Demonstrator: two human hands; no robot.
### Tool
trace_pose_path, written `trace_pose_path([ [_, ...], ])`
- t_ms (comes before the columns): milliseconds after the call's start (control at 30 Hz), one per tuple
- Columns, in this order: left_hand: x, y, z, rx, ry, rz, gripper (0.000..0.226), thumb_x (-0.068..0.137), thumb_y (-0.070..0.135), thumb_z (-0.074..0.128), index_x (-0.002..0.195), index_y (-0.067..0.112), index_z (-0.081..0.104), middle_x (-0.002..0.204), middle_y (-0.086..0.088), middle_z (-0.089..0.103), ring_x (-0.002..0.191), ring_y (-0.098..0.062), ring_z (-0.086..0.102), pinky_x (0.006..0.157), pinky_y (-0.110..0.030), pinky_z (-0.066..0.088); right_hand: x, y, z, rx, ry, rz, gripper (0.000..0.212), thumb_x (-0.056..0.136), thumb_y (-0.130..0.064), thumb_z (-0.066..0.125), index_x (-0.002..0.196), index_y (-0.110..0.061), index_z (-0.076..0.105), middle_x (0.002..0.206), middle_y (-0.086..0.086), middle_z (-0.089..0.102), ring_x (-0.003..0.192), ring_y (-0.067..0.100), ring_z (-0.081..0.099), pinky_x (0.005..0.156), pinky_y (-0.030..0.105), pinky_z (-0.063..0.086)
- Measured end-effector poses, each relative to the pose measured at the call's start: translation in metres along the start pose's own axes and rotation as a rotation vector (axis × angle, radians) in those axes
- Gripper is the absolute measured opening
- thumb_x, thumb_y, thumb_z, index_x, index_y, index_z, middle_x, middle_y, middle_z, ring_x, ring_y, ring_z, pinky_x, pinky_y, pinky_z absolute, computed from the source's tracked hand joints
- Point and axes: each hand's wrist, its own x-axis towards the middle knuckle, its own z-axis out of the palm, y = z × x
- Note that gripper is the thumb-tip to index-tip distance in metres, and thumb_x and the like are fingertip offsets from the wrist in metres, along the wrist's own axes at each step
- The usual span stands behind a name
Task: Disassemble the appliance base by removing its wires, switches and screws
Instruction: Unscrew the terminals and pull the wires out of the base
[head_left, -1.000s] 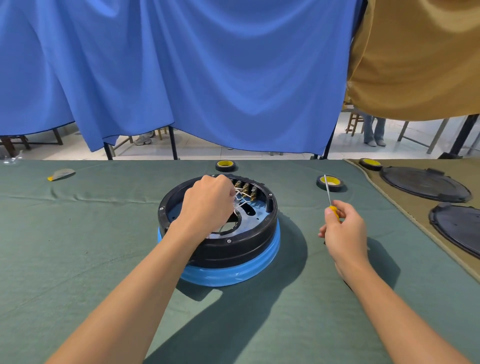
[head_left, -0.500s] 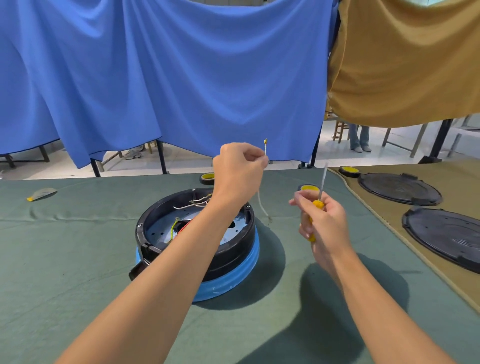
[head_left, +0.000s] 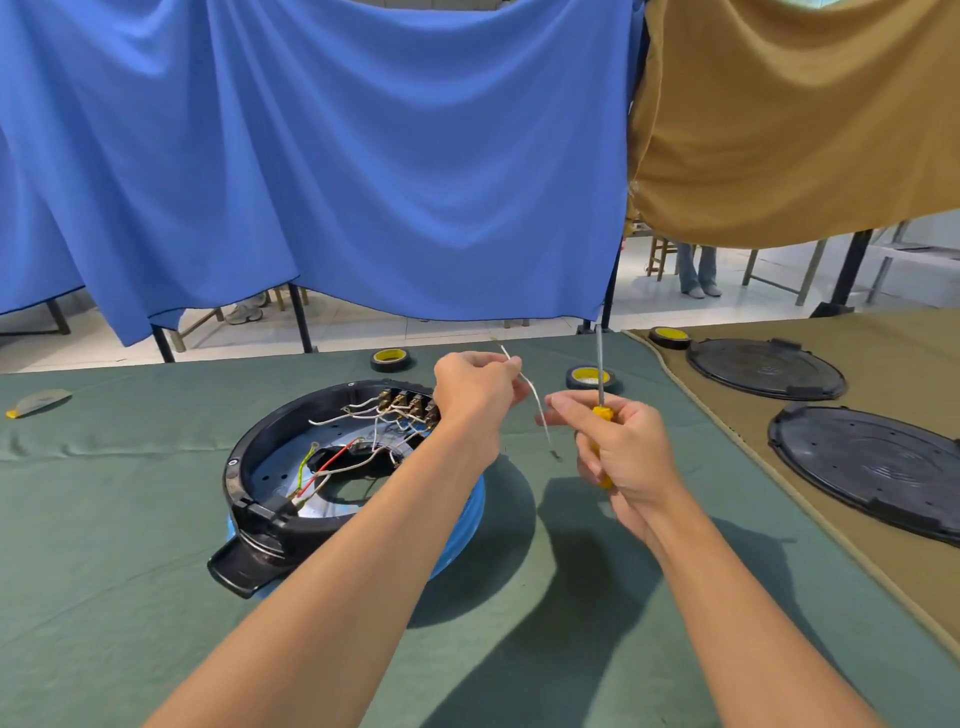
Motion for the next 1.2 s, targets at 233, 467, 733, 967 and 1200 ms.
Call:
trace_pose_path([
  [233,0.000,-0.015,0.018,-0.003,-0.030,-0.004,0.006,0.088,0.006,0.067,0.083,0.007,0.063,0.073,-0.007,0.066,0.059,-0.018,0.068,0.076,-0.036,0.058,0.003,0.001,-0.005,-0.044,0.023,0.056,0.012,0.076,-0.001,0.078,0.085,-0.005,0.071,0.082,0.024,0.071,0.033,0.005,0.030,0.034,0.016,0.022],
  [467,-0.008,-0.022,-0.002,0.852,-0.165,0.510,0.024,0.094,0.029,0.055,0.112,0.014,0.063,0.105,0.000,0.068,0.103,-0.021,0.060,0.085,-0.032,0.047,0.016,0.011,-0.021,-0.259,0.225,0.074,0.011,0.077,0.002,0.076,0.083,-0.006,0.071,0.077,0.014,0.073,0.033,-0.002,0.045,0.036,0.008,0.032],
  [733,-0.010,-0.014,-0.057,1.669,-0.261,0.871,0.026,0.096,0.039,0.046,0.097,0.013,0.052,0.107,-0.004,0.059,0.109,-0.026,0.051,0.083,-0.035,0.041,0.030,0.017,-0.048,-0.907,0.334,0.079,0.010,0.085,-0.019,0.072,0.076,-0.023,0.069,0.076,0.004,0.067,0.081,0.025,0.058,0.059,0.028,0.043],
  [967,-0.020,-0.024,-0.072,1.713,-0.257,0.881,0.040,0.099,0.044,0.040,0.120,0.011,0.050,0.131,-0.007,0.050,0.126,-0.023,0.045,0.095,-0.035,0.044,0.024,0.023,-0.051,-1.275,0.325,0.008,0.010,0.095,-0.031,0.061,0.091,-0.029,0.071,0.089,0.008,0.066,0.085,0.031,0.056,0.065,0.034,0.046],
  [1200,-0.023,-0.023,-0.078,1.754,-0.346,0.882,0.052,0.097,0.047,0.044,0.134,0.011,0.039,0.148,-0.016,0.034,0.134,-0.028,0.036,0.100,-0.037,0.041,0.021,0.030,-0.044,-1.401,0.306,0.028,0.013,0.096,-0.025,0.058,0.090,-0.026,0.070,0.091,0.006,0.068,0.081,0.029,0.054,0.061,0.032,0.044],
])
